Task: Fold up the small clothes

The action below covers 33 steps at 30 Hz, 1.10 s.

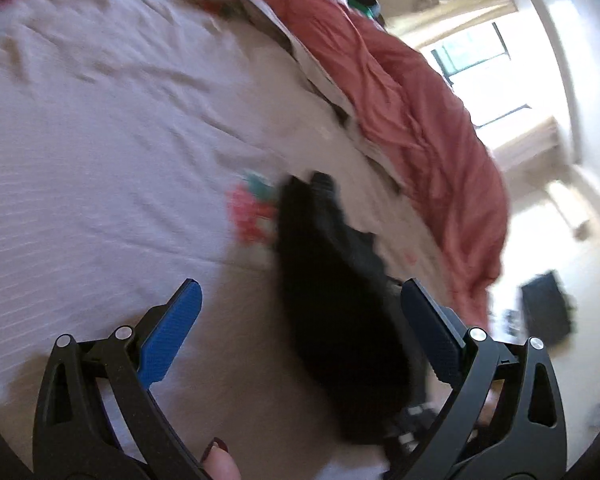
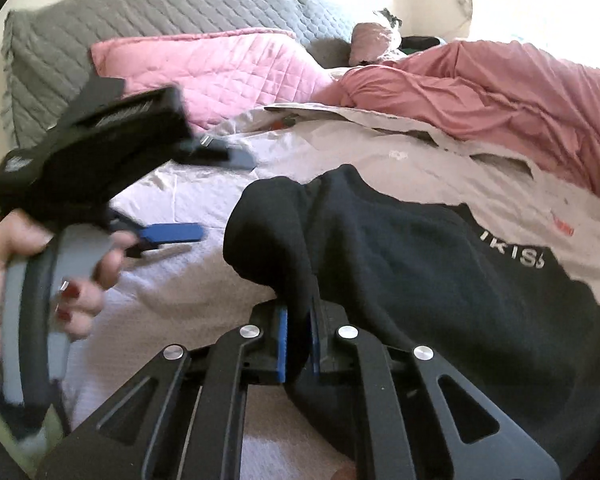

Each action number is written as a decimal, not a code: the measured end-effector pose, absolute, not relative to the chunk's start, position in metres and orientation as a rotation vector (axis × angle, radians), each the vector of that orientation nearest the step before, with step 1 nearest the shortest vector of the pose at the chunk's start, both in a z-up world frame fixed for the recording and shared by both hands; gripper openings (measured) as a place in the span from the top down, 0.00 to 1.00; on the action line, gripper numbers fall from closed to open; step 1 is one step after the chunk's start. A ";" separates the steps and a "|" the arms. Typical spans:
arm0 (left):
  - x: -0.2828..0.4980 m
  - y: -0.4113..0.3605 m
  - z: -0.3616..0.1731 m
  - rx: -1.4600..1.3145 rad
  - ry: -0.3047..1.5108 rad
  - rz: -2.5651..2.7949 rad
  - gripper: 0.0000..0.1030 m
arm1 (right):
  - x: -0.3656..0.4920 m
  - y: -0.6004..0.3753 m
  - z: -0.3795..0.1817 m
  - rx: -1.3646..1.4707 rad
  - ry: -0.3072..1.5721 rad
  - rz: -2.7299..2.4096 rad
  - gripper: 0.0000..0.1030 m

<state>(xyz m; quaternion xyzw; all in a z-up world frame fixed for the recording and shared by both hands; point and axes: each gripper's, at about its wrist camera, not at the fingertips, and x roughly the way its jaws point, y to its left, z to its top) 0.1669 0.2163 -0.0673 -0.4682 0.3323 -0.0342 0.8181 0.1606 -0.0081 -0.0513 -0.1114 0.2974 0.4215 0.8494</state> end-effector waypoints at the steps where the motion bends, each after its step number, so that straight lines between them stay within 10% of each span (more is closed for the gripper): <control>1: 0.175 0.215 -0.067 -1.014 0.721 -0.091 0.10 | 0.161 -0.010 -0.051 -0.222 0.631 0.894 0.93; 9: 0.236 0.198 -0.078 -0.961 0.929 -0.101 0.12 | 0.161 -0.020 -0.050 -0.168 0.645 0.929 0.93; 18: 0.245 0.172 -0.076 -0.833 0.989 -0.039 0.77 | 0.157 -0.021 -0.051 -0.157 0.650 0.930 0.93; 33: 0.236 0.107 0.017 -0.690 0.880 -0.063 0.82 | 0.158 -0.096 -0.011 0.075 0.555 0.878 0.93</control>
